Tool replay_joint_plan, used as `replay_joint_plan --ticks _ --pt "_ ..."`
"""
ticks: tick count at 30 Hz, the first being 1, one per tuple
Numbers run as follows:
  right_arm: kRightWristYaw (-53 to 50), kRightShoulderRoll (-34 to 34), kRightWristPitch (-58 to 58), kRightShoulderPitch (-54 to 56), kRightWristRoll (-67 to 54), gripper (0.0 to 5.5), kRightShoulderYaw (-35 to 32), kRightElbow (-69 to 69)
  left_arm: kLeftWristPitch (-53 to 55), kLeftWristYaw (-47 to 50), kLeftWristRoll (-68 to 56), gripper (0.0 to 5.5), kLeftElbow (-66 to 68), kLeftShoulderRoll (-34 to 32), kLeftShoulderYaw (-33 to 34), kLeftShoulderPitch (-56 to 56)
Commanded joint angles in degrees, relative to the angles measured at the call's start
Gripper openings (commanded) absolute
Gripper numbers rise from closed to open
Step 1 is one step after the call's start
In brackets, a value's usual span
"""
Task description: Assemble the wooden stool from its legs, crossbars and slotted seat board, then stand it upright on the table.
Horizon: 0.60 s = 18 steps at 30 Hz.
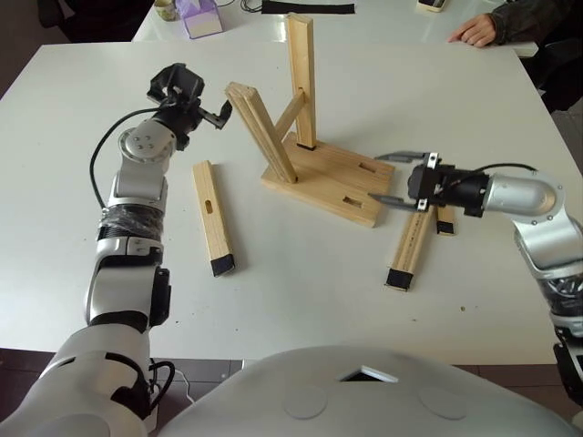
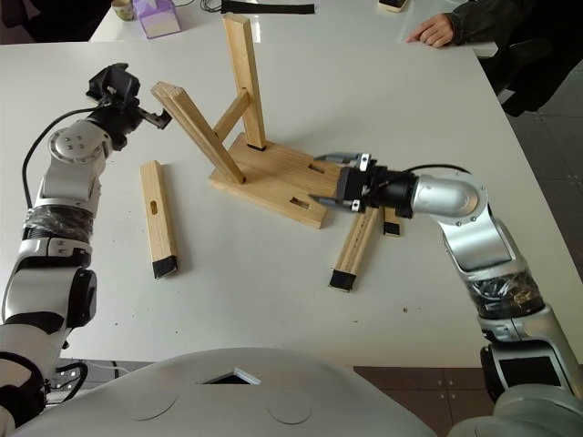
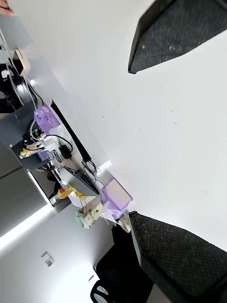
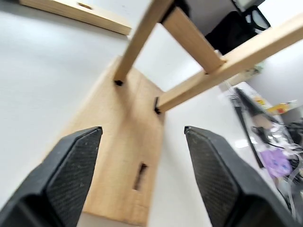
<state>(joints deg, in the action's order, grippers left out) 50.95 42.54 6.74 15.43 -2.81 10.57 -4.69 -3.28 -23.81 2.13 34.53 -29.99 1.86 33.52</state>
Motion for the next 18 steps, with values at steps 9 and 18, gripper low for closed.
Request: replay_joint_plan --ticks 9,18 --pt "-32.42 -11.56 24.12 22.35 26.24 3.22 7.51 54.34 27.86 -18.48 -6.91 5.40 -47.25 -3.96 -12.44 -27.53" --pt "-28.63 -14.40 37.19 25.75 30.83 3.22 13.89 70.23 25.74 -17.29 2.76 5.40 -35.85 -4.50 -20.57 -22.77"
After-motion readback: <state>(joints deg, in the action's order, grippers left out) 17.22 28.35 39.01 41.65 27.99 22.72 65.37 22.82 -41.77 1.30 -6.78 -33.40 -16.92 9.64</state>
